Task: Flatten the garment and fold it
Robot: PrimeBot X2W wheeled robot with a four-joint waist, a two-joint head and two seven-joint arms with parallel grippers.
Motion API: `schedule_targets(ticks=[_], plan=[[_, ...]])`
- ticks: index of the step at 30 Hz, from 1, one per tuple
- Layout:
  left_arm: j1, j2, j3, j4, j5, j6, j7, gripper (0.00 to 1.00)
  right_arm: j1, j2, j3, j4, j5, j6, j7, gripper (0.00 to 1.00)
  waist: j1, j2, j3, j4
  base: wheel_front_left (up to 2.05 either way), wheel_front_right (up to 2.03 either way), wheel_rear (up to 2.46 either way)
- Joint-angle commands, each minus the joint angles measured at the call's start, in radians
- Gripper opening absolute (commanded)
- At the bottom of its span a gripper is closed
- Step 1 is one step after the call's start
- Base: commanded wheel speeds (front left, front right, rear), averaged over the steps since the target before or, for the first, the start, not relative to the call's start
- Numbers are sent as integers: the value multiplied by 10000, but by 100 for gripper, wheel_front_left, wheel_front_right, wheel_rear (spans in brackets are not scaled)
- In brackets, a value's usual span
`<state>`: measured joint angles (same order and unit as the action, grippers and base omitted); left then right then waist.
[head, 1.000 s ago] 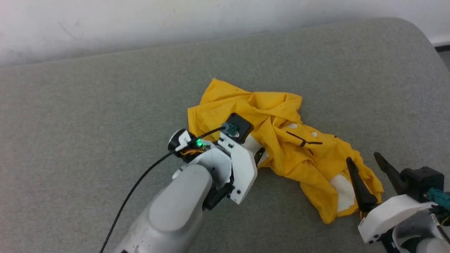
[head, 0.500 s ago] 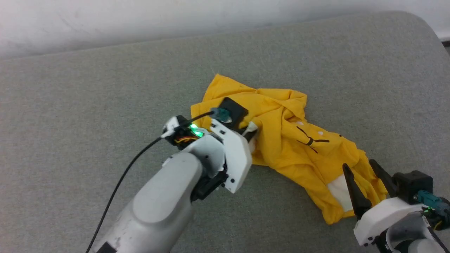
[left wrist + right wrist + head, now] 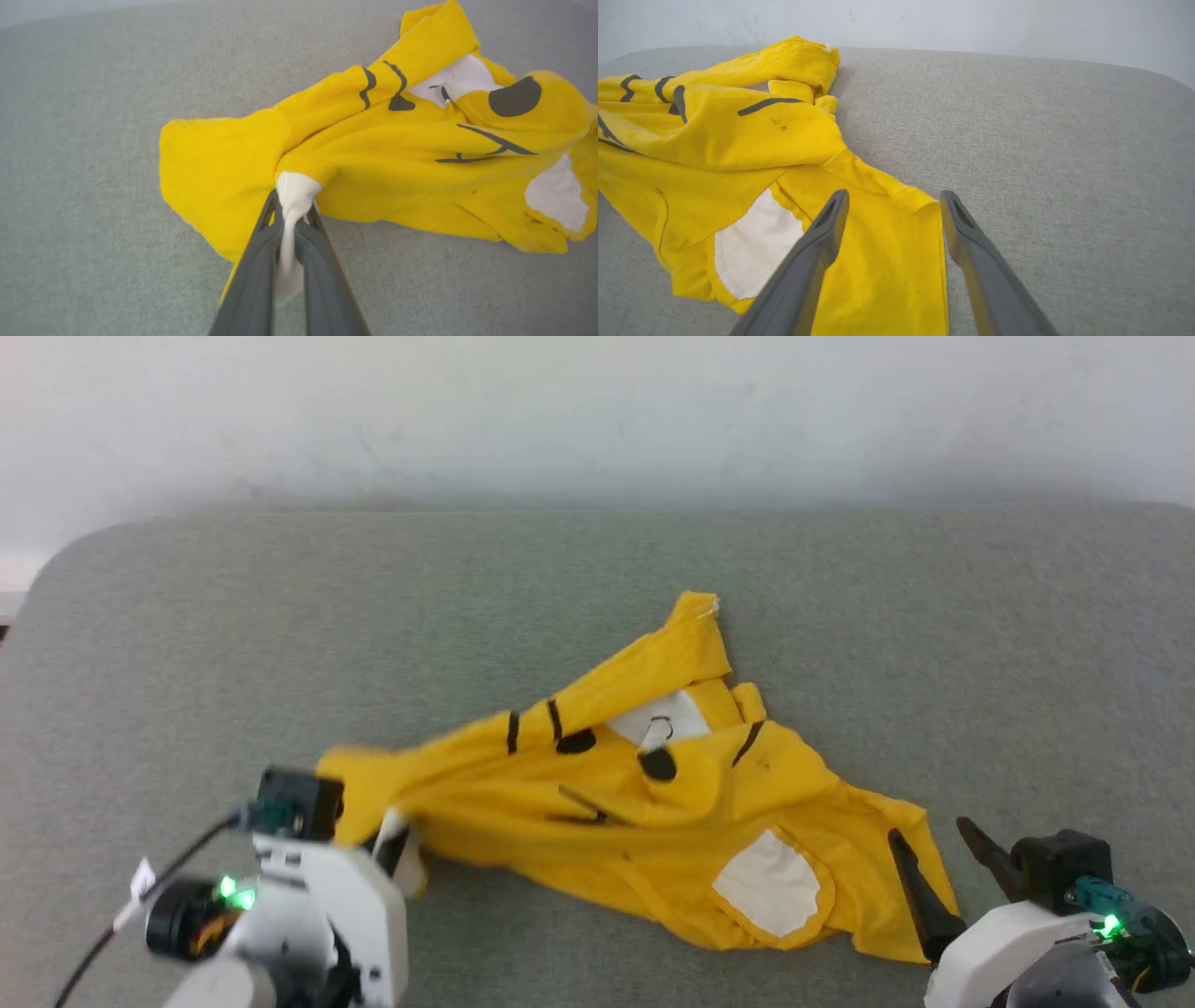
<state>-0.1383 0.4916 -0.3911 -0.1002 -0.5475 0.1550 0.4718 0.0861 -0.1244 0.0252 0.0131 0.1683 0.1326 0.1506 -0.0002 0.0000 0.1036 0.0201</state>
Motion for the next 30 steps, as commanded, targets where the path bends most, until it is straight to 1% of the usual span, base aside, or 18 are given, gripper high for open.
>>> schedule_targets(ticks=[1, 3, 5, 6, 7, 9, 11, 14, 15, 16, 17, 18, 20, 22, 26, 30], plan=[[522, 87, 54, -128, -105, 171, 58, 0, 93, 41, 28, 3, 54, -19, 62, 100, 2, 0, -492, 659, 0, 0, 0], [1132, 59, 24, -64, -325, 217, 47, 0, 151, 42, 77, 75, 75, -19, 202, 100, 2, 0, -488, 778, 0, 0, 0], [1454, -133, -25, 189, -552, 147, -139, 0, 190, 34, 127, 159, 101, -19, 298, 100, 2, 0, -481, 880, 0, 0, 0], [1505, -223, -18, 368, -559, 137, -346, 9, 196, 24, 158, 194, 110, -19, 330, 100, 2, 0, -483, 920, 0, 0, 0], [1508, -304, -23, 567, -509, 127, -581, 100, 201, 2, 189, 217, 119, -19, 353, 100, 2, 0, -483, 970, 0, 0, 0], [1408, -467, -33, 899, -340, 73, -1171, 100, 175, -53, 226, 197, 136, -19, 369, 100, 2, 0, -494, 1074, 0, 0, 0], [1234, -754, 120, 1075, -244, 64, -2057, 100, 106, -131, 213, 81, 186, -19, 373, 100, 2, 0, -505, 1199, 0, 0, 0], [927, -1073, 323, 1111, 90, -74, -3739, 100, -114, -326, 283, -238, 340, -19, 505, 100, 2, 0, -498, 1412, 0, 0, 0], [838, -1124, 298, 1108, 256, -210, -4300, 100, -227, -395, 323, -363, 426, -19, 612, 100, 2, 0, -478, 1484, 0, 0, 0], [745, -1162, 235, 1108, 451, -367, -4869, 100, -355, -471, 360, -468, 529, -19, 756, 100, 2, 0, -464, 1577, 0, 0, 0], [692, -1236, 226, 1158, 598, -434, -5412, 100, -483, -518, 387, -515, 667, -19, 978, 100, 2, 0, -458, 1653, 0, 0, 0], [656, -1303, 201, 1242, 748, -475, -5887, 100, -583, -504, 324, -451, 831, -19, 1364, 100, 2, 0, -450, 1728, 0, 0, 0], [576, -1420, 82, 1421, 1093, -557, -6702, 100, -897, -820, 694, -367, 912, -19, 2167, 100, 2, 0, -403, 1882, 0, 0, 0], [506, -1659, 73, 1556, 1298, -555, -7104, 100, -1325, -1004, 906, -191, 1113, -19, 2722, 100, 2, 0, -334, 2030, 0, 0, 0], [362, -2138, 202, 1486, 1835, -498, -7320, 100, -2166, -1593, 1770, 563, 1480, -19, 3909, 100, 2, 0, -106, 2321, 0, 0, 0], [460, -2579, 385, 1339, 2299, -730, -7331, 100, -2818, -1930, 2465, 1586, 1827, -19, 4333, 100, 2, 0, 38, 2561, 0, 0, 0]])
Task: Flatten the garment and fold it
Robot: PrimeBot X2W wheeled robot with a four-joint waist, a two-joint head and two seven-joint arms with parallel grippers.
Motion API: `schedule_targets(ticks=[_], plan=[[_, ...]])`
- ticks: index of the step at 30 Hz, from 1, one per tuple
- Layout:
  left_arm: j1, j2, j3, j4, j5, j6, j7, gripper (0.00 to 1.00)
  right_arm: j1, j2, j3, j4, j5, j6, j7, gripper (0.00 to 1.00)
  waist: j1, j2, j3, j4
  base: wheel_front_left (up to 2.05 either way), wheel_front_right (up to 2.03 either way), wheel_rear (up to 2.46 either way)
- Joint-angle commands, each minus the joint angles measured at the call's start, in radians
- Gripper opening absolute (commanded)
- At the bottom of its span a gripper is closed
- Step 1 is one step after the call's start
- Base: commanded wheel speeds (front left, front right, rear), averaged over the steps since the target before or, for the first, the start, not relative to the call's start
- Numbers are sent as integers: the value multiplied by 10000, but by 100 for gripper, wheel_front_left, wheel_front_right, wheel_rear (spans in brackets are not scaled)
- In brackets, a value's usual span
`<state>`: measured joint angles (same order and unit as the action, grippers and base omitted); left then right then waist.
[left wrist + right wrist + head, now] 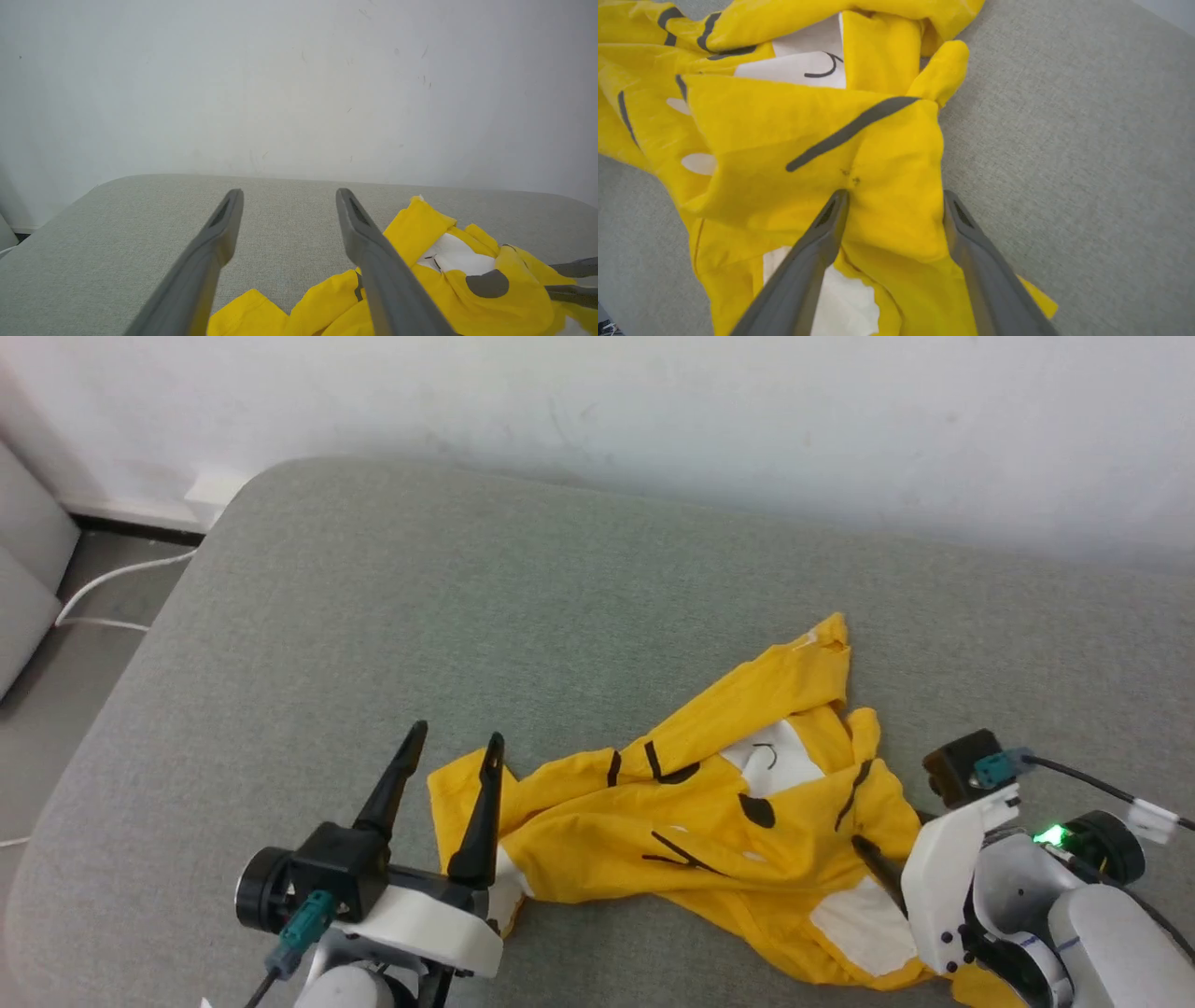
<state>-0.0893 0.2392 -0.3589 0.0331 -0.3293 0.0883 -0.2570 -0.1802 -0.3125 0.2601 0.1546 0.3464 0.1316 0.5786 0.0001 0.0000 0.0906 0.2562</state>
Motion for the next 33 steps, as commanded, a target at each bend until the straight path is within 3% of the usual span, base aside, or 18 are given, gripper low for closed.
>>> schedule_targets(ticks=[1, 2, 3, 10, 16, 18, 19, 20, 27, 33], plan=[[15, -141, 117, 36, 185, -133, -43, 100, -246, -110, 295, 465, 82, -9, 143, 100, -1, 0, 180, 227, 0, 0, 0], [47, -216, 183, 57, 255, -205, -44, 100, -328, -168, 431, 740, 96, -9, 197, 38, -1, 0, 190, 241, 0, 0, 0], [78, -283, 260, 81, 323, -264, -44, 100, -397, -238, 523, 997, 58, -9, 218, 0, -1, 0, 195, 246, 0, 0, 0], [302, -560, 757, 206, 618, -529, -46, 100, -382, -782, 201, 1556, -235, -9, 325, 0, -1, 0, 37, -55, 0, 0, 0], [446, -722, 1052, 353, 850, -834, -46, 100, 183, -1616, -1163, 587, -760, -9, 759, 0, -1, 0, -216, -592, 0, 0, 0], [480, -780, 1121, 465, 871, -907, -46, 100, 473, -1593, -1265, 199, -692, -9, 1029, 0, -1, 0, -253, -800, 0, 0, 0], [483, -811, 1120, 534, 873, -968, -46, 100, 566, -1453, -1312, 17, -575, -9, 975, 39, -1, 0, -256, -896, 0, 0, 0], [469, -851, 1089, 623, 871, -1043, -46, 100, 639, -1294, -1409, -97, -516, -9, 829, 100, -1, 0, -241, -969, 0, 0, 0], [-67, -1054, 454, 1388, 897, -1584, 157, 100, 913, -526, -1612, -1163, -695, -9, -1088, 100, -1, 0, -140, -1579, 0, 0, 0], [-1263, -1278, -373, 1953, 856, -1877, 1680, 100, 1603, 469, -2465, -2664, -1060, -9, -2476, 100, -1, 0, 245, -2374, 0, 0, 0]])
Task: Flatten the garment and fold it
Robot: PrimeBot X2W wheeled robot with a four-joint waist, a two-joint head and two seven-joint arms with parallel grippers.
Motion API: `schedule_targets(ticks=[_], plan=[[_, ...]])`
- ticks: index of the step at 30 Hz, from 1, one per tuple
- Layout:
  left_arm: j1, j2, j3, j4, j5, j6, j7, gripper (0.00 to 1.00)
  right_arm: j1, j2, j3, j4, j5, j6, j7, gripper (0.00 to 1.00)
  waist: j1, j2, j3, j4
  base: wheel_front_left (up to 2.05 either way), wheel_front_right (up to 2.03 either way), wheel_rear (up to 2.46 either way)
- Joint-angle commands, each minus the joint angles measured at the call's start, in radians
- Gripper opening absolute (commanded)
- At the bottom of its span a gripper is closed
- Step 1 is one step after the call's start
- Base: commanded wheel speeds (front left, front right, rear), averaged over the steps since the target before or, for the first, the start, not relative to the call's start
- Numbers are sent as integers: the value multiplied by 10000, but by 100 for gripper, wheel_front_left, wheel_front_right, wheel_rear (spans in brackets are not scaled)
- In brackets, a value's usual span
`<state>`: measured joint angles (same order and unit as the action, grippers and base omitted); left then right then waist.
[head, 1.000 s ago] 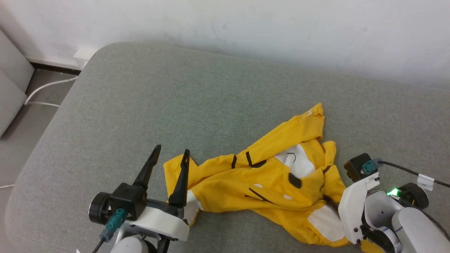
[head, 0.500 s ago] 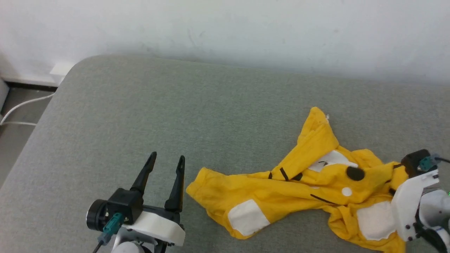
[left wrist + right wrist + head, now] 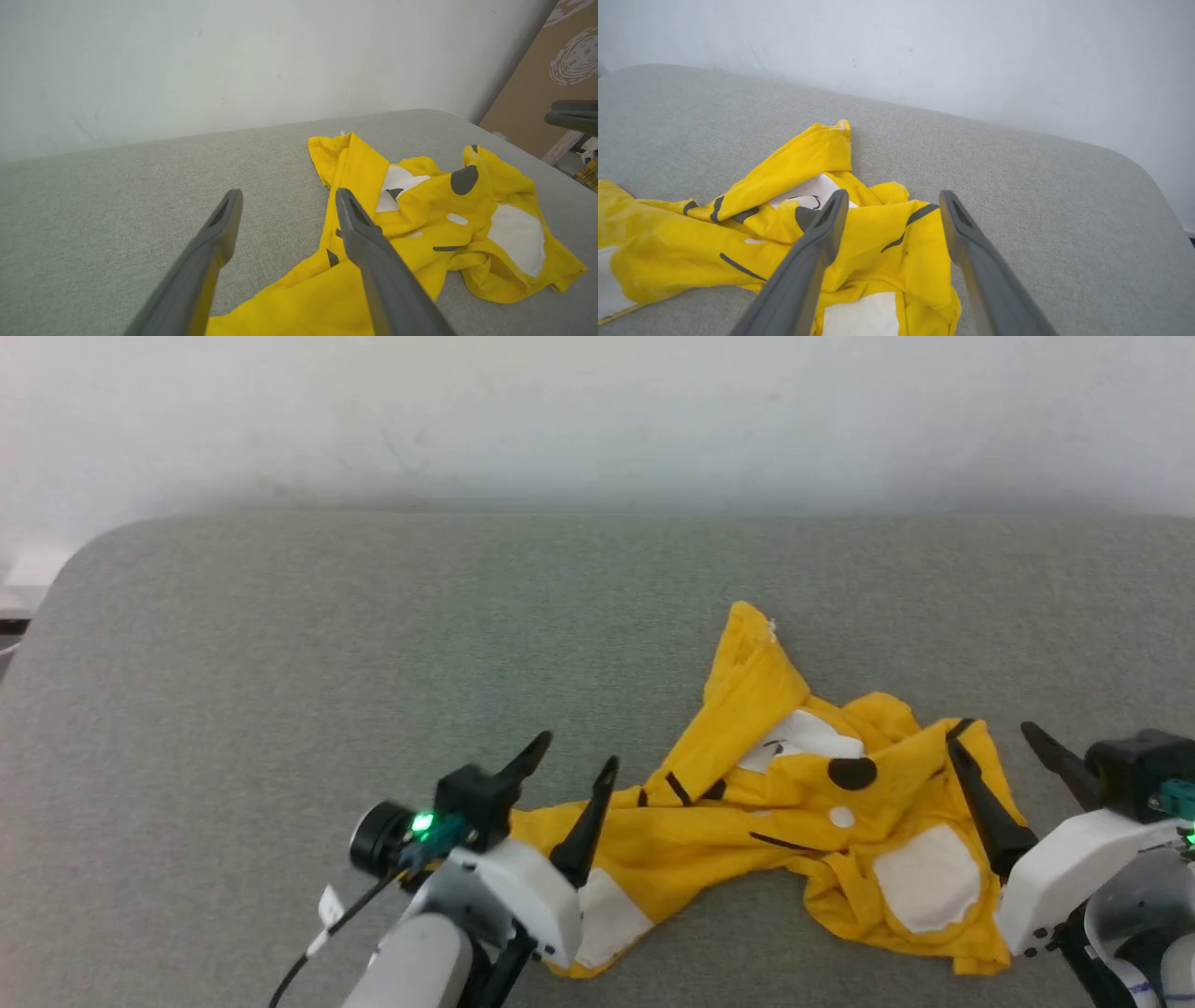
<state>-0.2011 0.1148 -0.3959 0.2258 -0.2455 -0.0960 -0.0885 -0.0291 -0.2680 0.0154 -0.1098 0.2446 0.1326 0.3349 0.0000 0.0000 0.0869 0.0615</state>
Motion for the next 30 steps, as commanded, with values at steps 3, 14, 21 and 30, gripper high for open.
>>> schedule_targets(ticks=[3, 14, 21, 30], plan=[[-883, -144, -300, 469, -17, -95, 951, 100, 406, 513, -315, -621, -246, -19, -425, 100, 0, 0, 625, -938, 0, 0, 0], [-3276, -223, -1223, 2293, -547, -302, 4017, 100, 730, 1399, -600, -632, -623, -19, -1055, 100, 0, 0, 1668, -2406, 0, 0, 0], [-3946, 316, -1289, 3091, -1312, -340, 4247, 0, 622, 1588, -412, 51, -832, -19, -1167, 100, 0, 0, 1666, -2833, 0, 0, 0], [-5338, 1445, 146, 3184, -1420, 322, 2830, 0, 589, 1779, 187, 417, -781, -19, -1192, 100, 0, 0, 1501, -3231, 0, 0, 0]])
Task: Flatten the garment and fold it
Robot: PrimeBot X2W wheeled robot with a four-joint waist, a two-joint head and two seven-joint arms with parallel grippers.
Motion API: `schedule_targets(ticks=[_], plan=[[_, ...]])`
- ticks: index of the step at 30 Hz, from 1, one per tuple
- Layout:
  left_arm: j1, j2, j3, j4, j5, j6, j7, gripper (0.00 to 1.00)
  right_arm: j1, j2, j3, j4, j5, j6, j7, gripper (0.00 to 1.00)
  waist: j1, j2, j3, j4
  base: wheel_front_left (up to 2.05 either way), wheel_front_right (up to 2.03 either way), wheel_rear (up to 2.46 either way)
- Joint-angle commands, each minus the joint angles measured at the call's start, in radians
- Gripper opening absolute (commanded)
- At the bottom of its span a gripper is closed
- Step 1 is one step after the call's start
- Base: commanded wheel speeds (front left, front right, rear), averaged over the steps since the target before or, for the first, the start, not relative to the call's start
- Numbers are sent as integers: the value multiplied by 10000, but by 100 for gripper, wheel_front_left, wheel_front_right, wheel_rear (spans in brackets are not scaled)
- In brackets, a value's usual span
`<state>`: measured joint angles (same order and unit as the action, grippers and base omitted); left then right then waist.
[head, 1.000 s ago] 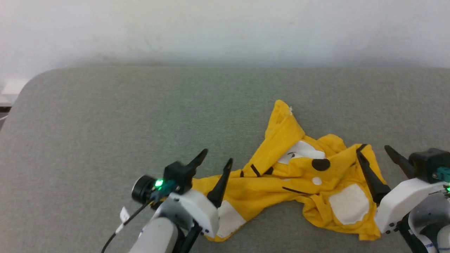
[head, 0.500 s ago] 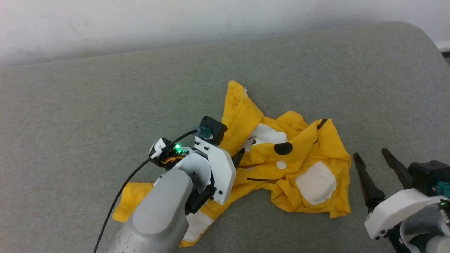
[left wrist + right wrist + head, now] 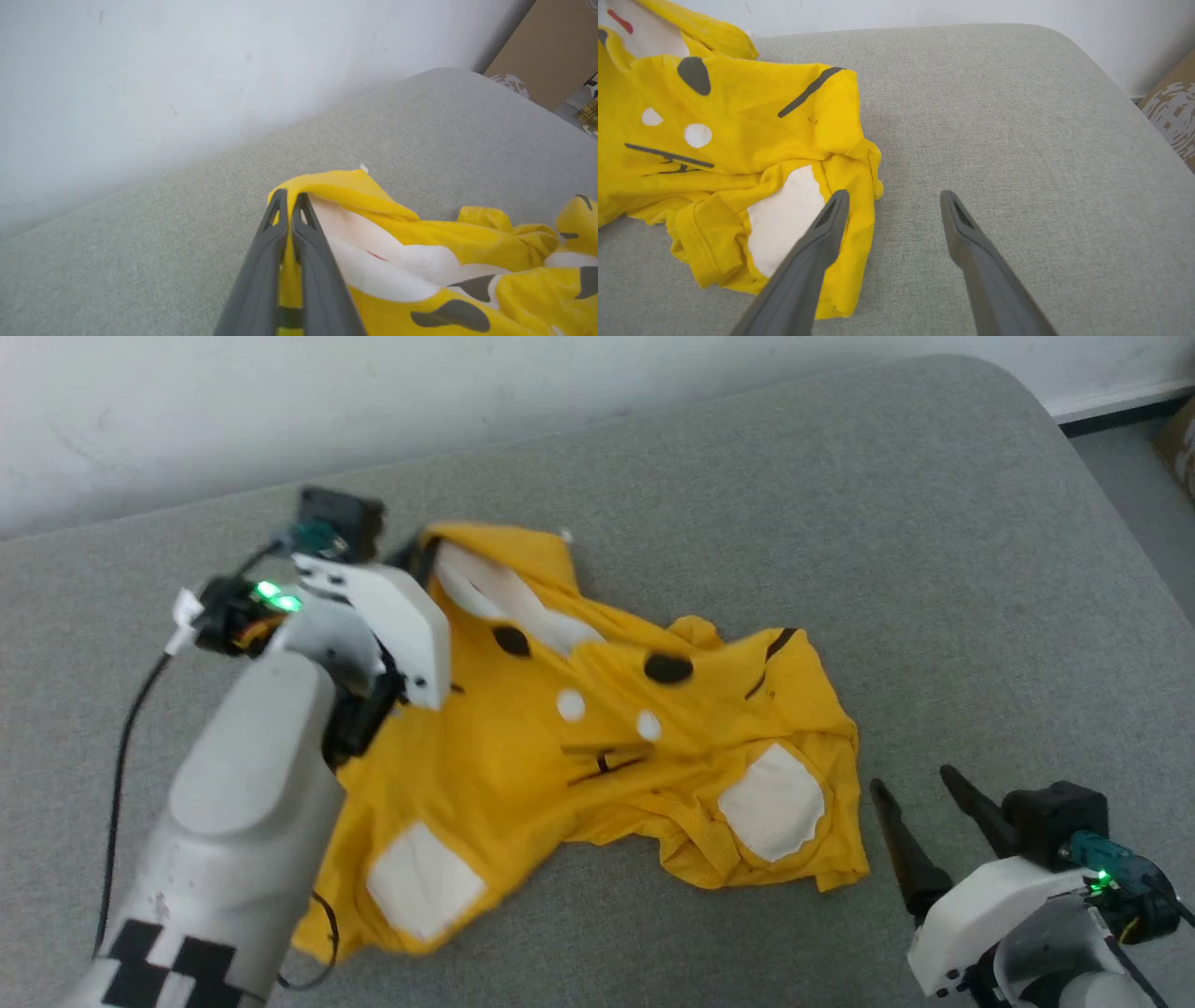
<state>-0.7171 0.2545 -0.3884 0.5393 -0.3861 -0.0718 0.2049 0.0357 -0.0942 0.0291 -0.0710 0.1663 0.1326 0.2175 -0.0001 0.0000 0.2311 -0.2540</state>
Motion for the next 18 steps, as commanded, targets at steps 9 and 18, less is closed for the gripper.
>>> schedule_targets(ticks=[9, 18], plan=[[-1186, 884, 672, 1308, 415, 940, -1153, 0, -348, 59, 664, 337, 90, -19, 7, 100, 1, 0, 643, -242, 0, 0, 0], [-893, 577, 691, 1794, 443, 887, -3899, 100, -499, -2, 470, 558, 98, -19, -30, 100, 1, 0, 160, 358, 0, 0, 0]])
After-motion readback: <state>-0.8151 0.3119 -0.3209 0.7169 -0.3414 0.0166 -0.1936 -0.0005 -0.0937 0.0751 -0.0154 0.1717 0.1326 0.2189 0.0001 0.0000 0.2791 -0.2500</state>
